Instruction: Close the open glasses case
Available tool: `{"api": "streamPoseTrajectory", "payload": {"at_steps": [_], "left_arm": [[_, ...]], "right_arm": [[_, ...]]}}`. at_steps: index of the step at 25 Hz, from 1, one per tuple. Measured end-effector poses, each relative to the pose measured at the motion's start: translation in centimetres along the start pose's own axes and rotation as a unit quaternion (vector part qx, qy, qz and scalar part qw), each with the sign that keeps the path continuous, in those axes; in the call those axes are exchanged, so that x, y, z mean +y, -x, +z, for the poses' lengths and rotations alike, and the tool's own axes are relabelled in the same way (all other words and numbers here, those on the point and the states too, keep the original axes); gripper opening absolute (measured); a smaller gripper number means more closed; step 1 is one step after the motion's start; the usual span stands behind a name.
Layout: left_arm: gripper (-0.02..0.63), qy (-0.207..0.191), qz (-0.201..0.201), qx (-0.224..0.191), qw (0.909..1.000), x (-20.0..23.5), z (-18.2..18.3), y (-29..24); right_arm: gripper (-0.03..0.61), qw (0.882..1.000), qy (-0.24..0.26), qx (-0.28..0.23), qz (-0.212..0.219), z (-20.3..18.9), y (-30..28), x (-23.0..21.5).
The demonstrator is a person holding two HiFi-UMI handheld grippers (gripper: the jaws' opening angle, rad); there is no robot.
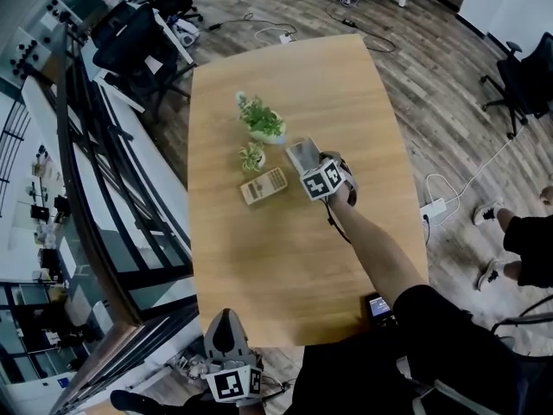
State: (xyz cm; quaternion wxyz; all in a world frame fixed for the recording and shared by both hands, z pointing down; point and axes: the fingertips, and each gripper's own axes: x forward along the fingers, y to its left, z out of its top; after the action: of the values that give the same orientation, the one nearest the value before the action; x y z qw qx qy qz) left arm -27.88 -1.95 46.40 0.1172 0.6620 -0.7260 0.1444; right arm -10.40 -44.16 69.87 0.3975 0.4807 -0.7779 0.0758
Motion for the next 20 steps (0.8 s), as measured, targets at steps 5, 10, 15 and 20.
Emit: {"api": "streamPoseTrajectory", "payload": {"at_steps": [5,10,15,20], "left_arm": [[0.0,0.002,-0.002,0.0,1.0,-0.2,-0.1,-0.1],[0.0,0.004,-0.008,0.002,1.0,-0.3,-0.2,-0.3],[0.0,0.008,-0.006,0.003,0.9999,-0.1,-0.6,0.0],[0.0,0.01,-0.014,0.006,0.9998,-0.8,-0.5,-0.1]], "right_arm": [[0.028,0.962,0.265,0.008,-0.07,0.7,0.7,3.1],[0.069,0.96,0.277,-0.004,-0.033,0.1,0.8,5.8],[0.094,0.988,0.144,-0.015,0.048,0.5,0.6,6.6],[0.083,0.993,0.023,-0.02,0.116,0.4,0.6,6.5]]}}
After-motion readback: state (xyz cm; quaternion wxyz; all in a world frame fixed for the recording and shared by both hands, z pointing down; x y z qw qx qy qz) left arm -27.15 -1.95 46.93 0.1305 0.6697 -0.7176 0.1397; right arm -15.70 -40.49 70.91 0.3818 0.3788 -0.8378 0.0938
